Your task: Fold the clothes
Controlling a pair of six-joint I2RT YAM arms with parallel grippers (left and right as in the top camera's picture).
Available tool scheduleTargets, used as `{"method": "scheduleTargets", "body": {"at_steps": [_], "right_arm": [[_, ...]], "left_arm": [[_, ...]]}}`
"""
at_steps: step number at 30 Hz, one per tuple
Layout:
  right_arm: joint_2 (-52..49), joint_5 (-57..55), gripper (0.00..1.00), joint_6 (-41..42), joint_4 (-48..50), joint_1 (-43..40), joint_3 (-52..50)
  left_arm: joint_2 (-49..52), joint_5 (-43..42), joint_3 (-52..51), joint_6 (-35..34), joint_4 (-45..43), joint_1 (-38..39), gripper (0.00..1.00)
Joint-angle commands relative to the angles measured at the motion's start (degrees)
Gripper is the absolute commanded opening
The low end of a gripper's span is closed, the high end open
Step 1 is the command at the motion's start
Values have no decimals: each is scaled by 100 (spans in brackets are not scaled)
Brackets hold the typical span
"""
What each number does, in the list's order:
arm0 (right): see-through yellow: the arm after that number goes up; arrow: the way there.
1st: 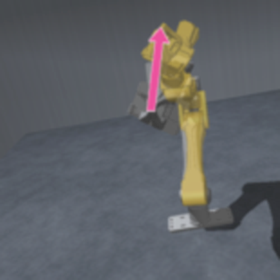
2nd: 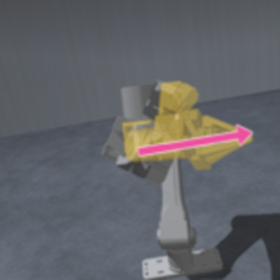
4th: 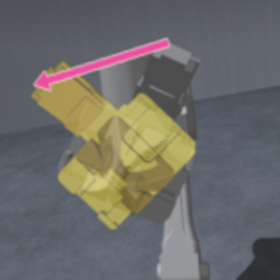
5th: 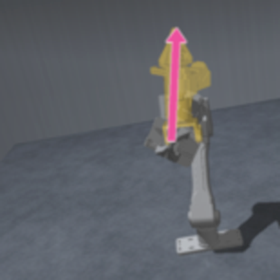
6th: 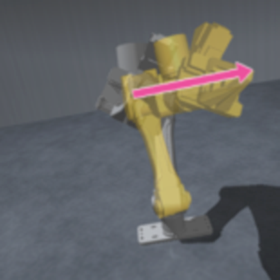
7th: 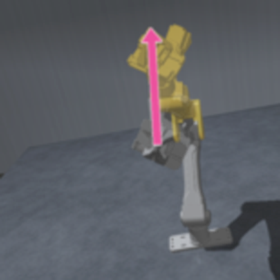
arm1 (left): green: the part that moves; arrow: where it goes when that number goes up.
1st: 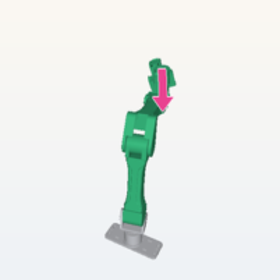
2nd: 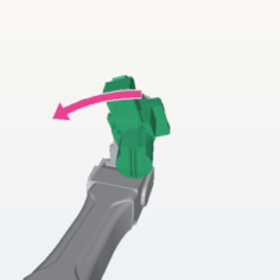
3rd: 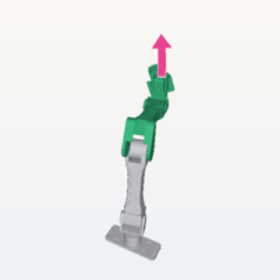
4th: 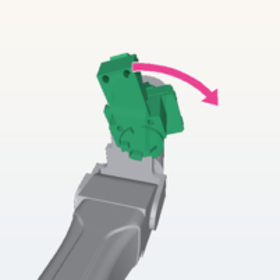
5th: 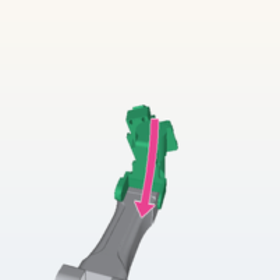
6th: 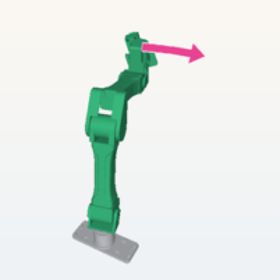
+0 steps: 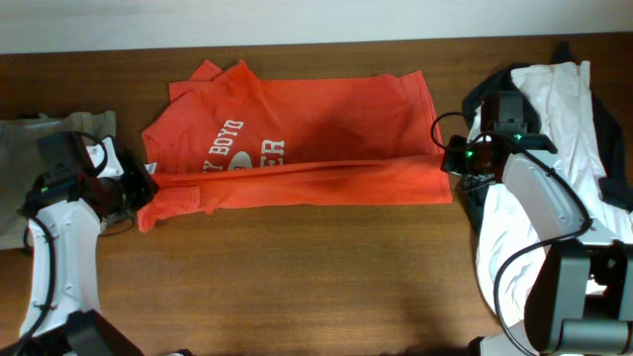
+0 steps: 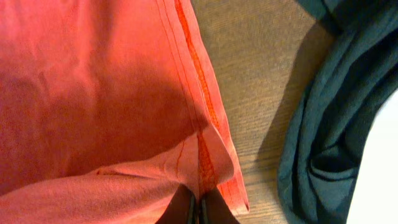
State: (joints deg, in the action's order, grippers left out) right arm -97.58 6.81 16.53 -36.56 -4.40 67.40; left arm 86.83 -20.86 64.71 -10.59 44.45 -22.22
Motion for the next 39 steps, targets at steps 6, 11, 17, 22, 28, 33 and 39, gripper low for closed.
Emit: {"method": "scheduleTargets", "body": {"at_steps": [6,11,17,22,28,33,39], "right_arm": [[-452,-98,6,46,1088,-44,20],[-796,310,60,44,1696,-44,20],[-1432,319,36,-280,46,-13,0],[-1904,-911,4,-219,-835,15,0],[-1904,-1803,4,308,-1213,15,0],[-1904,-1801,4,308,-1211,15,0],[-1904,-1799,4,308,-1228,15,0]], "left_arm": [[1480,133,20,-55,-2404,466,0],[1871,262,20,-50,-2345,632,78],[1871,264,22,44,-1309,632,91],[1871,1950,22,125,-382,629,69],[1871,2319,22,120,-343,632,52],[1871,2774,20,120,-227,632,43],[1871,2365,15,184,-459,632,0]]}}
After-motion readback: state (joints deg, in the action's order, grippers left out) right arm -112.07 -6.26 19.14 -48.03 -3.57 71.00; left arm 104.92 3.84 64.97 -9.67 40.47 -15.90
